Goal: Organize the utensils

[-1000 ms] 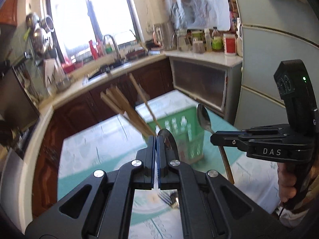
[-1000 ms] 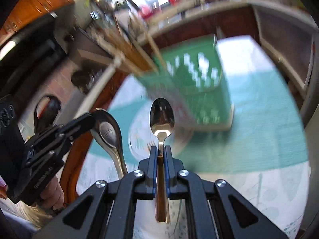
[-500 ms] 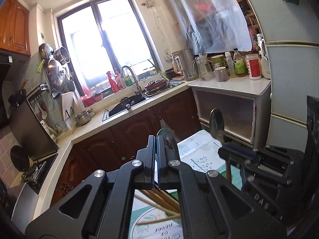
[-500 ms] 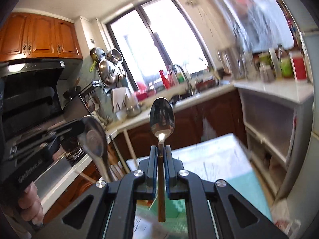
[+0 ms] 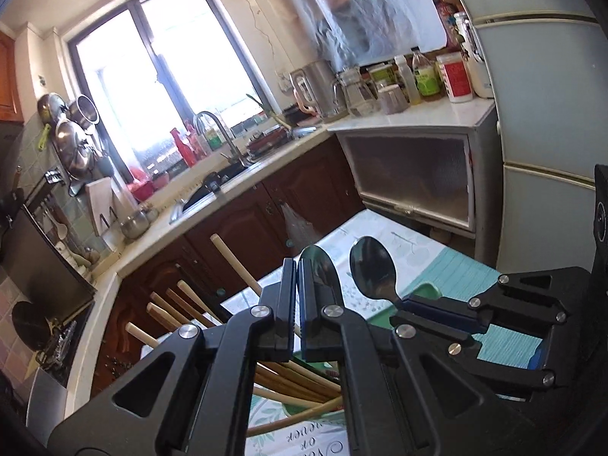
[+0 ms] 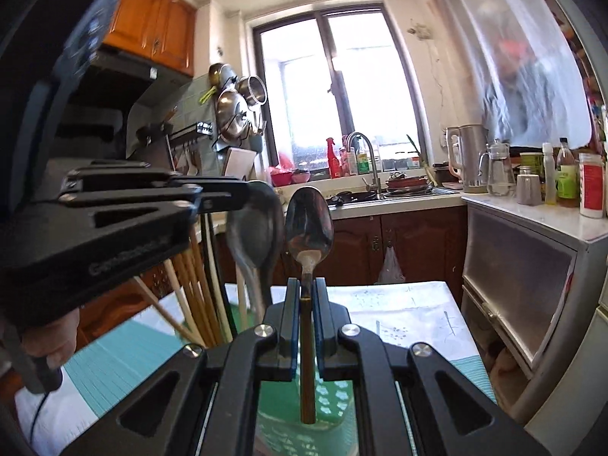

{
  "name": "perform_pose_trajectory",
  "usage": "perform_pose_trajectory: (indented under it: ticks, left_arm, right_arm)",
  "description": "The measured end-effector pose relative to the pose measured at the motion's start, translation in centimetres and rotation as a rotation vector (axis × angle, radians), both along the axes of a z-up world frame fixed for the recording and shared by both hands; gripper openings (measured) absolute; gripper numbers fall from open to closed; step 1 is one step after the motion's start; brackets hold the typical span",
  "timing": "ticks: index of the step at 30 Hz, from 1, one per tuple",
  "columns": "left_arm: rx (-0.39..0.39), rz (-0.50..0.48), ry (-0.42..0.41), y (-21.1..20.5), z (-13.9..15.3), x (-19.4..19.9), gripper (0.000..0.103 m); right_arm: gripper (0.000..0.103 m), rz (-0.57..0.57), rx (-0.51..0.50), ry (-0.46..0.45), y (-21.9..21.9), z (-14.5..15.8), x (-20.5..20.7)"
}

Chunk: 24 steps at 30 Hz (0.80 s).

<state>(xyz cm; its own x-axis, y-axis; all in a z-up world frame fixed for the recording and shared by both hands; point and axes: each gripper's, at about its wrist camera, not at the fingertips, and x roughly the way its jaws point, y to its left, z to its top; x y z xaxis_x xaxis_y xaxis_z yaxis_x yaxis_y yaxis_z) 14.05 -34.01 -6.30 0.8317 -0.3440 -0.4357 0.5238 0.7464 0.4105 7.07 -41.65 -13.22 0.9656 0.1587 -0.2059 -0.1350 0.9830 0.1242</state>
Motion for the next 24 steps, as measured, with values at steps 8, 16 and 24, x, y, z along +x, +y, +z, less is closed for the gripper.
perform_pose_trajectory:
  ticks: [8, 16, 24]
  left_arm:
    - [-0.045, 0.007, 0.123, 0.8, -0.9, 0.5, 0.0]
    - [-0.089, -0.013, 0.207, 3.3, 0.1, -2.3, 0.0]
    - [-0.182, 0.02, 0.269, 8.8, 2.0, -5.9, 0.002]
  right_arm:
    - [0.008, 0.014, -0.015, 0.099, -0.2, -1.0, -0.6]
    - [0.017, -0.002, 0.016, 0.118, -0.6, 0.0, -2.7]
    - [0.017, 0.028, 0.033, 0.158, 0.8, 0.6, -4.9]
